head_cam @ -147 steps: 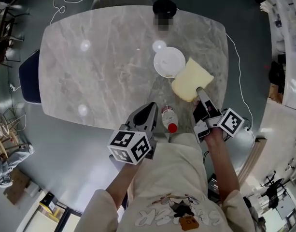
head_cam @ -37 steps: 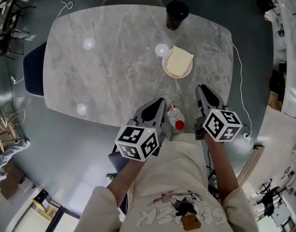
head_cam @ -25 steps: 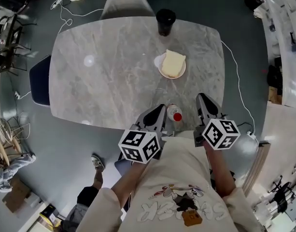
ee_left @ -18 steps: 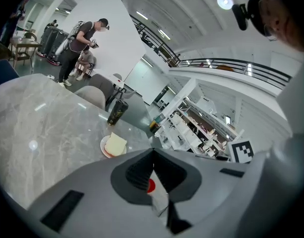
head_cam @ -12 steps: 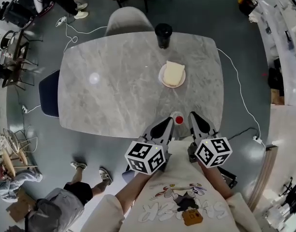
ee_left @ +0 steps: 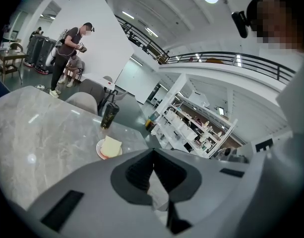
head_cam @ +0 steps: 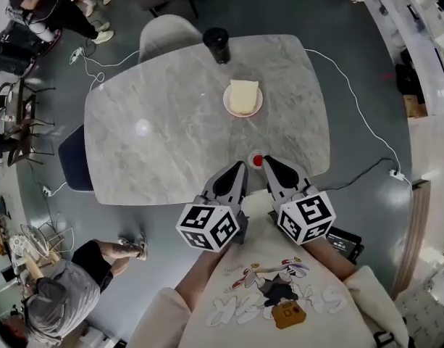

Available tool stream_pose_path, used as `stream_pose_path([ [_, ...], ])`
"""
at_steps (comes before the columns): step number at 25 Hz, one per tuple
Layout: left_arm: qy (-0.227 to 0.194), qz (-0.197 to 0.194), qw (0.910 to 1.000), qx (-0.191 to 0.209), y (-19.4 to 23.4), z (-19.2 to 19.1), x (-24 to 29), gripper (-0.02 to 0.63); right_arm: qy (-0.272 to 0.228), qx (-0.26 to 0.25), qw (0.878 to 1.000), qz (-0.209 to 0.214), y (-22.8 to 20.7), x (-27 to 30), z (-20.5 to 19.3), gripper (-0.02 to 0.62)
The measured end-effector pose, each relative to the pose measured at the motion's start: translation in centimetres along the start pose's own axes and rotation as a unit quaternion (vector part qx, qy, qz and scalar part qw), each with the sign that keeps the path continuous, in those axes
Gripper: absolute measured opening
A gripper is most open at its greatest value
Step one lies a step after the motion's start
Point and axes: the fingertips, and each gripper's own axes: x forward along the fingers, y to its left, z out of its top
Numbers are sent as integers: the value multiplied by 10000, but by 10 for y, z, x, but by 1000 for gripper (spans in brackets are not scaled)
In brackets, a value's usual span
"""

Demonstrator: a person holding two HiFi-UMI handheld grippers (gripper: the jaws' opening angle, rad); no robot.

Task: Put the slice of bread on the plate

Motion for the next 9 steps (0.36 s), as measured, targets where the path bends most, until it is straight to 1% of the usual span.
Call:
stream_pose_path([
  [5, 72, -39, 9999, 70, 0, 2, 11, 9, -203, -43, 9998, 70, 5, 10, 12, 6],
  [9, -62, -114, 9998, 150, -11, 1, 27, 9, -334, -211, 9991, 128, -6, 6, 18, 6],
])
